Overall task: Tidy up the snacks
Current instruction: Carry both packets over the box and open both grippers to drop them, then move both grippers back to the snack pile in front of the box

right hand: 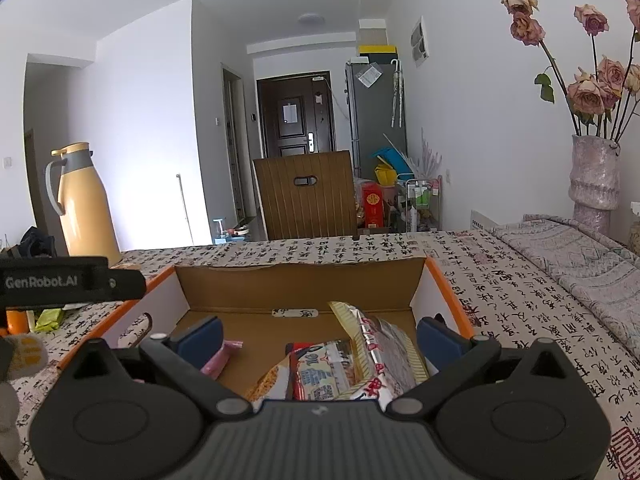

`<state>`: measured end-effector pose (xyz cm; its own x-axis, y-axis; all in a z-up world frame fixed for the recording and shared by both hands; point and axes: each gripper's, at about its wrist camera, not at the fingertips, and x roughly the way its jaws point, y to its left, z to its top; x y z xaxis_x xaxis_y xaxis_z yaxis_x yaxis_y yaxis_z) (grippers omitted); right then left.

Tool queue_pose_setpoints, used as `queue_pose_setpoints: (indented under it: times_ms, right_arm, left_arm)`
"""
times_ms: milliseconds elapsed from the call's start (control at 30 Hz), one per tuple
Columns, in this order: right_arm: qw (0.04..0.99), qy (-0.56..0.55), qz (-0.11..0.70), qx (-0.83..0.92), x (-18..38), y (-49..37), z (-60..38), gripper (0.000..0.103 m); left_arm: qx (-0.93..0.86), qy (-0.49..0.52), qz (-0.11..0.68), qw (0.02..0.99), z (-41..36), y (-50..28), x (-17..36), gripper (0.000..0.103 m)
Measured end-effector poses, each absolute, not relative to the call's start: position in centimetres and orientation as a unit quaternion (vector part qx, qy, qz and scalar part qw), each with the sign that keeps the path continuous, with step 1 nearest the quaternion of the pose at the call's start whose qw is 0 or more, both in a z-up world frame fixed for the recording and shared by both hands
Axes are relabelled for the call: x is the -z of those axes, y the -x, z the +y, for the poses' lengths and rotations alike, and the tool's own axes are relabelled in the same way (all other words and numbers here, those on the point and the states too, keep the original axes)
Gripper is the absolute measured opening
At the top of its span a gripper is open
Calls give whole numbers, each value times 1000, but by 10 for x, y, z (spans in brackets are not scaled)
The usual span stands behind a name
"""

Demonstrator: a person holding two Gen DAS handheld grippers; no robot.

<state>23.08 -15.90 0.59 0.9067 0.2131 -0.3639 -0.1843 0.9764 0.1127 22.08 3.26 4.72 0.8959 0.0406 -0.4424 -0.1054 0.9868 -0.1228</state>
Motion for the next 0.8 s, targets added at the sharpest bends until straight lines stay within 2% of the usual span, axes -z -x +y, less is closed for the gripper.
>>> queue_pose_setpoints:
  times_ms: [433, 800]
  right_arm:
    - [977, -28, 182, -103, -27, -194, -161, 103]
    - [975, -36, 187, -118, -23, -141, -168, 103]
  left_arm:
    - [-47, 63, 205, 976, 32, -183, -72, 103]
    - [-46, 53, 210, 975, 40, -132, -69, 103]
